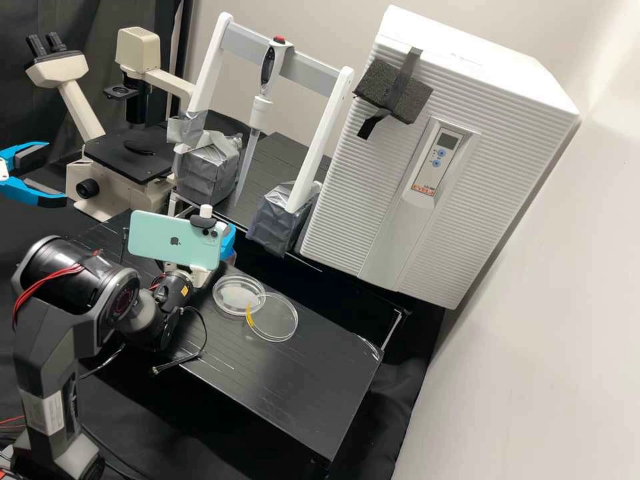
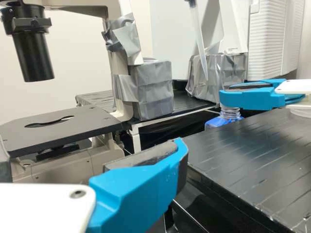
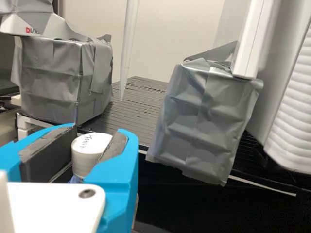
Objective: Close the bottle
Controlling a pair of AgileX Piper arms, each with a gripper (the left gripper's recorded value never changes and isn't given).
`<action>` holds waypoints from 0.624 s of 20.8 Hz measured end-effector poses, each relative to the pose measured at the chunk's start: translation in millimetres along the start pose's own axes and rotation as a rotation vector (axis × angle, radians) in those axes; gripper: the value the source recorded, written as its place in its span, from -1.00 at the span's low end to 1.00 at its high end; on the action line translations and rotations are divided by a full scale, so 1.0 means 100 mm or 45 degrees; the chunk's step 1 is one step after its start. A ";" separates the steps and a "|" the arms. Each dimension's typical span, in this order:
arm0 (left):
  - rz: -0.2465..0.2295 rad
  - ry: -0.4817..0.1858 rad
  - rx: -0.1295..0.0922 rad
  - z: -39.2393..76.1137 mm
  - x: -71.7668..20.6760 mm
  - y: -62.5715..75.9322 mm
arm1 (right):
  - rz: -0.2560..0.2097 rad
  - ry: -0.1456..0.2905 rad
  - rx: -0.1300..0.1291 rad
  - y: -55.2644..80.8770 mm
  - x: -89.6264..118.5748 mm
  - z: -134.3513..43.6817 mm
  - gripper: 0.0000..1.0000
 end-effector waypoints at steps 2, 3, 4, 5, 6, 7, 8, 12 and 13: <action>0.003 0.004 -0.002 0.00 0.000 0.00 | 0.002 -0.005 0.003 0.00 0.00 0.01 -1.00; 0.004 0.006 -0.003 0.00 0.000 0.00 | 0.003 -0.006 0.004 0.00 0.00 0.01 1.00; 0.005 0.007 -0.004 -0.01 0.000 0.00 | 0.003 -0.006 0.004 0.00 0.00 0.01 1.00; 0.005 0.007 -0.004 -0.01 0.000 0.00 | 0.003 -0.006 0.002 0.00 0.00 0.01 1.00; 0.005 0.007 -0.004 -0.01 0.000 0.00 | 0.003 -0.006 0.002 0.00 0.00 0.01 1.00; 0.005 0.006 -0.004 0.00 0.002 0.00 | 0.004 -0.007 0.003 0.00 0.00 0.01 1.00; 0.007 0.007 -0.005 0.00 0.002 0.00 | 0.004 -0.007 0.003 0.00 0.00 0.01 1.00; 0.006 0.003 -0.006 0.00 0.006 0.00 | -0.014 -0.023 0.002 0.00 -0.05 0.00 1.00; 0.006 0.003 -0.006 0.00 0.006 0.00 | -0.015 -0.021 0.002 0.00 -0.07 -0.01 1.00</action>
